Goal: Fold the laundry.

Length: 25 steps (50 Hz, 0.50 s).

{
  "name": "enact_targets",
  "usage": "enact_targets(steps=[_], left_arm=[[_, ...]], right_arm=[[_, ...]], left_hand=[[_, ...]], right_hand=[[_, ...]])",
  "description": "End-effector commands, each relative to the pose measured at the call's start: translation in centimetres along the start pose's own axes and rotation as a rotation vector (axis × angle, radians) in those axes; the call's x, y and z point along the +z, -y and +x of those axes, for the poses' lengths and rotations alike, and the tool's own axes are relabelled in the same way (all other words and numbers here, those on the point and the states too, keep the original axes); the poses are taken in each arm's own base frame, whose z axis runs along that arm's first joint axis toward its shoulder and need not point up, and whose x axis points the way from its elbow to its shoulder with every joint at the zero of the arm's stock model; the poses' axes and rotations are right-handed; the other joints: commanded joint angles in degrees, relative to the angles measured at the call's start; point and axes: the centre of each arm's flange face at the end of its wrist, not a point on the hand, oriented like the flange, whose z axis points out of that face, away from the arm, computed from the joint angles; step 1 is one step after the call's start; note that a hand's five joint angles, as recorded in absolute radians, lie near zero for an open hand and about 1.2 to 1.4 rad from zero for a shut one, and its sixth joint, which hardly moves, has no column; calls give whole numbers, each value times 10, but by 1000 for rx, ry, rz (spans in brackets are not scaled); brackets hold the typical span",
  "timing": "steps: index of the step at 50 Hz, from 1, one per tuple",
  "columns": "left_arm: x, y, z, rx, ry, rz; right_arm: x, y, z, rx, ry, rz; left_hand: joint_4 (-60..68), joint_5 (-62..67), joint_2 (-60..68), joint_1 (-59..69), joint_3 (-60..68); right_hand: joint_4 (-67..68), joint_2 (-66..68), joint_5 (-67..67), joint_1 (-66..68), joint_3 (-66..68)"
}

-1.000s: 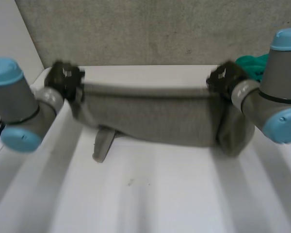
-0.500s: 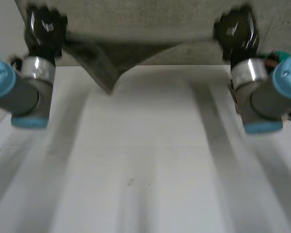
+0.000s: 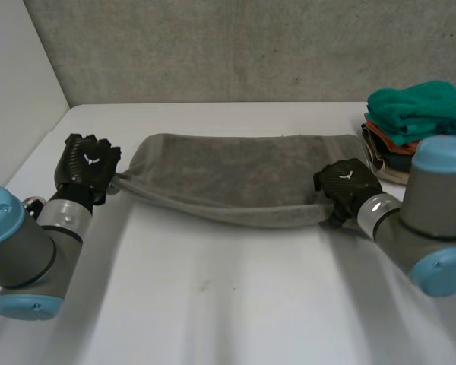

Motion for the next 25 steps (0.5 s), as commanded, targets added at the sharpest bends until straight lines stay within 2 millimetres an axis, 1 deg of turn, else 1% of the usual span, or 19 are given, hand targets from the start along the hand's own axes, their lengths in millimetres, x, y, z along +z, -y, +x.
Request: enact_targets(steps=[1, 3, 4, 8, 13, 15, 17, 18, 19, 20, 22, 23, 25], left_arm=[[2, 13, -12, 1, 35, 37], [2, 14, -14, 2, 40, 41], [2, 15, -14, 2, 41, 44], [1, 16, -15, 2, 42, 45], [1, 15, -15, 5, 42, 40], [1, 14, -15, 5, 40, 35], [1, 13, -15, 5, 38, 27], [0, 12, -16, 4, 36, 21], [0, 11, -16, 4, 36, 17], [0, 11, -18, 2, 35, 9], [-2, 11, -19, 1, 33, 2], [-2, 11, -20, 1, 35, -1], [-3, 12, -21, -1, 33, -6]], right_arm=[[-2, 1, 27, -22, 33, -133], [0, -5, 27, -56, 45, -159], [2, -11, 30, -101, 42, -182], [5, -19, 35, -170, 35, -207], [6, -24, 37, -160, 36, -222], [6, -26, 38, -158, 33, -227], [6, -28, 41, -152, 29, -230], [6, -29, 42, -146, 31, -232], [6, -31, 42, -144, 32, -240], [5, -32, 43, -143, 30, -245], [4, -31, 44, -141, 25, -247], [2, -31, 44, -133, 24, -246], [1, -31, 44, -119, 25, -249]], left_hand=[[110, 122, 112, 136, 116], [110, 122, 112, 136, 116], [110, 122, 112, 136, 116], [110, 122, 112, 136, 116], [110, 122, 112, 136, 116], [110, 122, 112, 136, 116], [110, 122, 112, 136, 116], [110, 122, 112, 136, 116], [110, 122, 112, 136, 116], [110, 122, 112, 136, 116], [110, 122, 112, 136, 116], [110, 122, 112, 136, 116], [110, 122, 112, 136, 116]], right_hand=[[16, 15, 30, 8, 14], [16, 15, 30, 8, 14], [16, 15, 30, 8, 14], [14, 13, 28, 6, 12], [40, 38, 53, 31, 37], [78, 77, 92, 70, 76], [226, 224, 239, 217, 223], [265, 263, 278, 256, 262], [270, 268, 283, 262, 268], [258, 257, 272, 250, 256], [190, 188, 203, 181, 187], [83, 81, 96, 75, 80], [50, 48, 63, 41, 47]])
